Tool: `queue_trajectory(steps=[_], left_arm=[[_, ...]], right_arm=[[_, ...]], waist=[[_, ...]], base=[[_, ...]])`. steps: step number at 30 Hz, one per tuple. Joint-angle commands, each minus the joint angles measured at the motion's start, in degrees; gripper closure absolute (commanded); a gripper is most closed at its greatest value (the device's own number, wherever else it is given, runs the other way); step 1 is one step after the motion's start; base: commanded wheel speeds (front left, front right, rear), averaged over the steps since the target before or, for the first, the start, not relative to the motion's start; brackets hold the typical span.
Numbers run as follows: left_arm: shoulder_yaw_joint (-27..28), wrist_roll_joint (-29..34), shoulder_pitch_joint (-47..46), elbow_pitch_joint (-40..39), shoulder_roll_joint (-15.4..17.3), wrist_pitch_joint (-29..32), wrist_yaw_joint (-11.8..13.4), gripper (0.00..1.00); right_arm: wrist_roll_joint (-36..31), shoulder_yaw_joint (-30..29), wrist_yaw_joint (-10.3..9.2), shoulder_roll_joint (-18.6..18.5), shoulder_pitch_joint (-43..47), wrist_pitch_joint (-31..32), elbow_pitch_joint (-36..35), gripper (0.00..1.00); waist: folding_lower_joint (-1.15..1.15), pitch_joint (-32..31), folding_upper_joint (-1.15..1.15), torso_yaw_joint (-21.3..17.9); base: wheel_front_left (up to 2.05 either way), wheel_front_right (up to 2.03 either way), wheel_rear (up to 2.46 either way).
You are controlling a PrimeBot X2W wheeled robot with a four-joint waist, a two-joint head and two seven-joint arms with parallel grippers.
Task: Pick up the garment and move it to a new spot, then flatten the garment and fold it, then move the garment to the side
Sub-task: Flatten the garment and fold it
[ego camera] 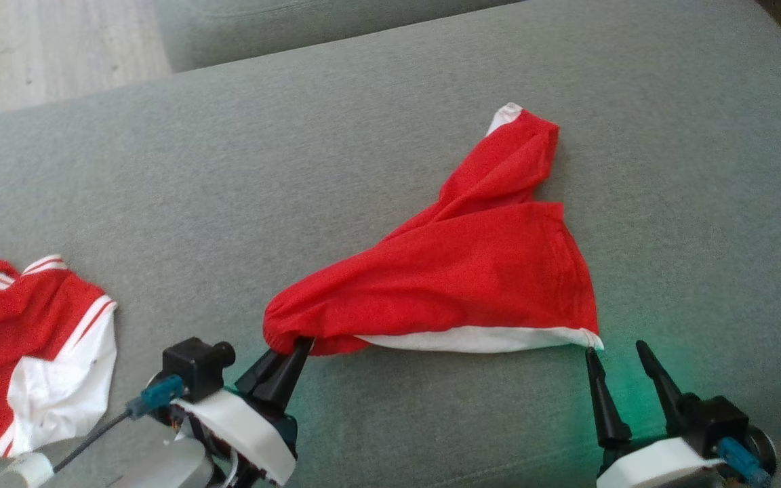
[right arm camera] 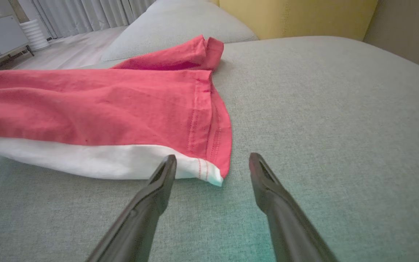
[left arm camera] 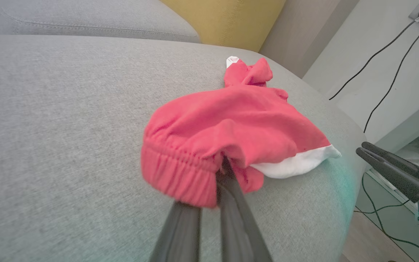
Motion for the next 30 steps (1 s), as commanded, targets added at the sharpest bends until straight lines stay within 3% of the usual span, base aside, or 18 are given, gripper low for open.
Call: queue_trajectory(steps=[1, 12, 13, 14, 15, 16, 17, 18, 22, 24, 29, 30], left_arm=[[2.5, 0.2, -1.0, -3.0, 2.2, 0.2, 0.6, 1.0], [2.5, 0.5, -1.2, -6.8, 3.7, 1.5, 2.0, 1.0], [2.4, 0.5, -1.3, -6.9, 3.8, 1.6, 2.0, 1.0], [2.4, 0.5, -1.3, -7.0, 4.0, 1.7, 2.0, 1.0], [2.4, 0.5, -1.3, -7.2, 4.3, 1.9, 2.1, 1.0], [2.4, 0.5, -1.3, -7.2, 4.3, 1.9, 2.1, 1.0], [2.5, 0.5, -1.4, -7.3, 4.4, 2.0, 2.2, 1.0], [2.5, 0.5, -1.4, -7.4, 4.5, 2.0, 2.2, 1.0], [2.5, 0.5, -1.6, -7.6, 4.6, 2.1, 2.3, 1.0], [2.4, 0.6, -1.6, -7.5, 4.6, 2.1, 2.4, 1.0], [2.3, 0.6, -1.7, -7.4, 4.6, 2.0, 2.4, 1.0], [2.2, 0.7, -1.7, -7.3, 4.6, 2.0, 2.4, 1.0]], right_arm=[[-0.2, 0.9, 0.39, -0.3, -1.2, -0.2, -0.5, 0.0], [-3.5, 4.3, 0.39, -0.3, -6.1, -0.2, 7.4, 0.0], [-3.9, 4.4, 0.39, -0.4, -6.5, -0.2, 8.0, 0.07], [-4.3, 4.7, 0.39, -0.4, -6.9, -0.2, 8.7, 0.64], [-5.1, 4.3, 0.39, -0.4, -7.7, -0.2, 9.4, 0.95], [-5.1, 4.3, 0.39, -0.4, -7.7, -0.2, 9.4, 0.95], [-5.7, 3.4, 0.39, -0.4, -8.1, -0.2, 9.4, 0.84], [-6.2, 2.6, 0.39, -0.4, -8.2, -0.2, 9.2, 0.62], [-7.2, 1.4, 0.39, -0.4, -7.9, -0.2, 8.4, 0.55], [-7.5, 0.9, 0.39, -0.4, -7.5, -0.2, 8.0, 0.0], [-7.2, 1.2, 0.39, -0.3, -7.0, -0.2, 7.6, 0.0], [-7.1, 1.7, 0.39, -0.3, -7.0, -0.2, 7.8, 0.05]], waist=[[0.0, 0.4, 0.0, 1.4], [0.0, 1.9, 0.0, 4.3], [0.0, 2.0, 0.0, 4.5], [0.0, 2.1, 0.0, 4.6], [0.0, 2.2, 0.0, 4.7], [0.0, 2.2, 0.0, 4.7], [0.0, 2.3, 0.0, 4.8], [0.0, 2.3, 0.0, 4.9], [0.0, 2.2, 0.0, 5.0], [0.0, 2.1, 0.0, 5.1], [0.0, 2.0, 0.0, 5.3], [0.0, 1.9, 0.0, 5.3]], base=[[0.0, 0.0, 0.0], [0.0, 0.0, 0.0], [0.0, 0.0, 0.0], [0.0, 0.0, 0.0], [0.0, 0.0, 0.0], [0.0, 0.0, 0.0], [0.0, 0.0, 0.0], [0.0, 0.0, 0.0], [0.0, 0.0, 0.0], [0.0, 0.0, 0.0], [0.0, 0.0, 0.0], [0.0, 0.0, 0.0]])
